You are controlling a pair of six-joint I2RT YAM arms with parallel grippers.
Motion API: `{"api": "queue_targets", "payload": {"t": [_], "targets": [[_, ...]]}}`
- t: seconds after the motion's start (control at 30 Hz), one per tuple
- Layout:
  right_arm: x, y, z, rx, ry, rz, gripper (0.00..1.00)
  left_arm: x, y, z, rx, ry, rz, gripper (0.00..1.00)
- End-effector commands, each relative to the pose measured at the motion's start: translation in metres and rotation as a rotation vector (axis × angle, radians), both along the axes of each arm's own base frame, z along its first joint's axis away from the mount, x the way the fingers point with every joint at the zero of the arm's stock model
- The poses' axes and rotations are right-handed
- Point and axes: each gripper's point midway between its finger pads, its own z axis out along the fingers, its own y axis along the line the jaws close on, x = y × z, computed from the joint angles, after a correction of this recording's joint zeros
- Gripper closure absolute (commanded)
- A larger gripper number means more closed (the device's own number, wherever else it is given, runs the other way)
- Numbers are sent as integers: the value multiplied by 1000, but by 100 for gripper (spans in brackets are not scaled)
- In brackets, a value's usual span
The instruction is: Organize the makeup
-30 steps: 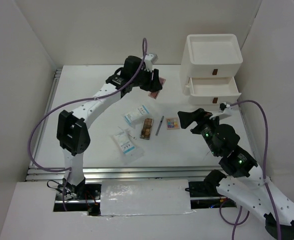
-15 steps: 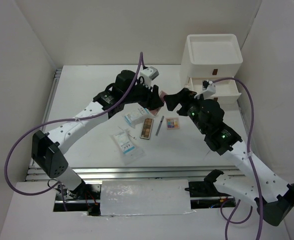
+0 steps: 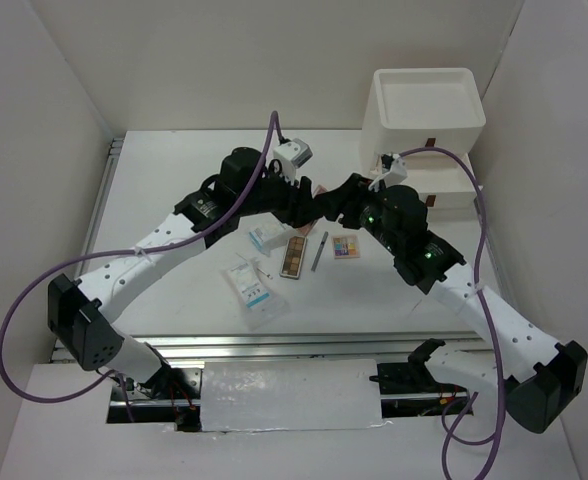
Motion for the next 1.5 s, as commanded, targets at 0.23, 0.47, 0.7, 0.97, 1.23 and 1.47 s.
{"api": "queue_targets", "payload": {"t": [0.23, 0.47, 0.7, 0.97, 1.23, 1.47], "targets": [[3, 11, 29, 87, -68, 49, 99, -5, 0, 23, -44, -85, -18, 43], [9, -8, 28, 138, -53, -43, 100, 5, 9, 27, -44, -85, 73, 0], [55, -84, 29, 236, -49, -336, 100, 33, 82, 37, -30, 10, 596, 0], [113, -231, -1, 327, 3, -727, 100, -13, 130, 25, -102, 54, 685, 1], [171, -305, -37, 359, 107, -878, 100, -43, 145, -14, -12, 111, 638, 1], [199, -329, -63, 353, 176, -881, 73, -56, 143, -41, 39, 152, 591, 1]]}}
